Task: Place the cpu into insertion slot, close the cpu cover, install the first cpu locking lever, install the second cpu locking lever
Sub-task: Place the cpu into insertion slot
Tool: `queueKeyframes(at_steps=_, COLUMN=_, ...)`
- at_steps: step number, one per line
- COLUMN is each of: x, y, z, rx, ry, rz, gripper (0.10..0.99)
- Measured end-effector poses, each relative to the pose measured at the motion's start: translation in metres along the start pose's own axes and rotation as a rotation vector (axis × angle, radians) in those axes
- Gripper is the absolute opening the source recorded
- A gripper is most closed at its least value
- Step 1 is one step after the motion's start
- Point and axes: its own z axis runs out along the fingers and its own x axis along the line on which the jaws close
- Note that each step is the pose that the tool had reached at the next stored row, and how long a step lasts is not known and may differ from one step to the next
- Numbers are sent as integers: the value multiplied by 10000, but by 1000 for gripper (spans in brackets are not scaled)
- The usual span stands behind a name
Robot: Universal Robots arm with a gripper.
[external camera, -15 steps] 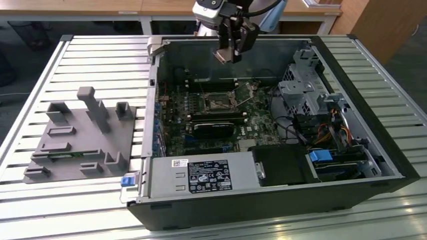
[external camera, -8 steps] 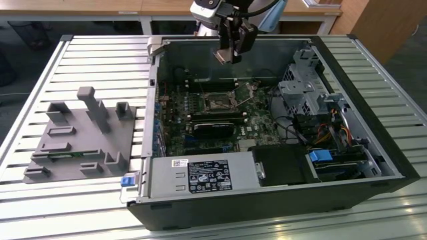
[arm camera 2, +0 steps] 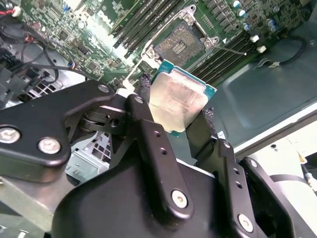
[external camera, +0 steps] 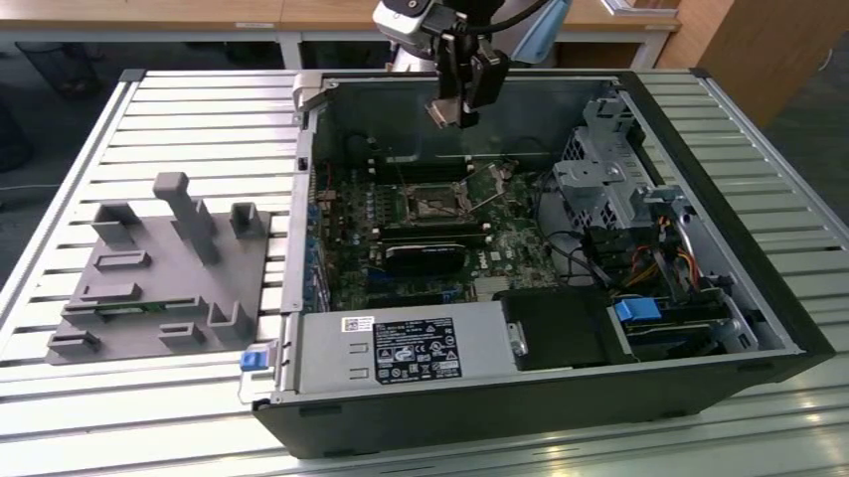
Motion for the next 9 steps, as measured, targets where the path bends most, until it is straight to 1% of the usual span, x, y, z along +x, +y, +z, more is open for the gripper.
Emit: queueKeyframes(at_steps=9, x=2, y=0, z=11, rx=0, ry=-85, rz=879, gripper=541)
